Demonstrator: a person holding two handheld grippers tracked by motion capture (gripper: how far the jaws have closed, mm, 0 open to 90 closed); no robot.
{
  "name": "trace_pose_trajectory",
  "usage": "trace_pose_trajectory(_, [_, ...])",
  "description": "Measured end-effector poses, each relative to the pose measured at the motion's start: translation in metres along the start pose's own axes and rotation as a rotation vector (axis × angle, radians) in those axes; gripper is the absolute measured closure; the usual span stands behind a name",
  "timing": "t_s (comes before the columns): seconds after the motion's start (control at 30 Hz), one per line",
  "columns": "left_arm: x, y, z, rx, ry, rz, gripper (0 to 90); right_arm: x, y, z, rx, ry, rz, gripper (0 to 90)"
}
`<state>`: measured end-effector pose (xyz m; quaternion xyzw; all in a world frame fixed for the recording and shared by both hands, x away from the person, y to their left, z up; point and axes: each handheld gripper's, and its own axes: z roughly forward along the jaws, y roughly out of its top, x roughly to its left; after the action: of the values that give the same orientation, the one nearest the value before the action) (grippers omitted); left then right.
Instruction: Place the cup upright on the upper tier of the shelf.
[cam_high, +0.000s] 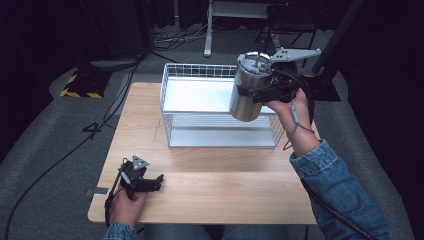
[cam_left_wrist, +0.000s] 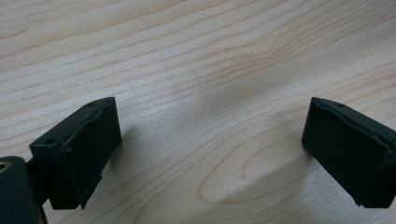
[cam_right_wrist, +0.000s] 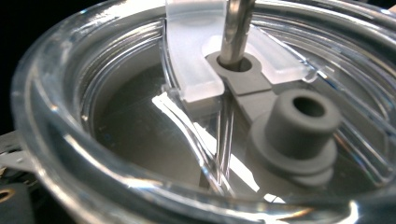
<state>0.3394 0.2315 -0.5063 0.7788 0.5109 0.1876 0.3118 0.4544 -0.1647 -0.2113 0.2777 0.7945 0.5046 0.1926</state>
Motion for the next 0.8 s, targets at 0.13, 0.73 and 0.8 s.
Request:
trace_pose_trajectory(0.13, [0.000, 0.000, 0.000, 0.000, 0.000, 0.000, 5.1, -0.006, 0.009, 0.007, -0.007, -0.020, -0.007, 3.4])
trace_pose_trajectory(0.73, [0.000, 0.000, 0.000, 0.001, 0.000, 0.000, 5.1, -0.038, 0.024, 0.062, 0.021, -0.076, 0.054, 3.4])
trace_pose_trajectory(0.8, [0.000, 0.000, 0.000, 0.000, 0.000, -0.001, 5.1, -0.039, 0.023, 0.067, 0.026, -0.078, 0.049, 3.4])
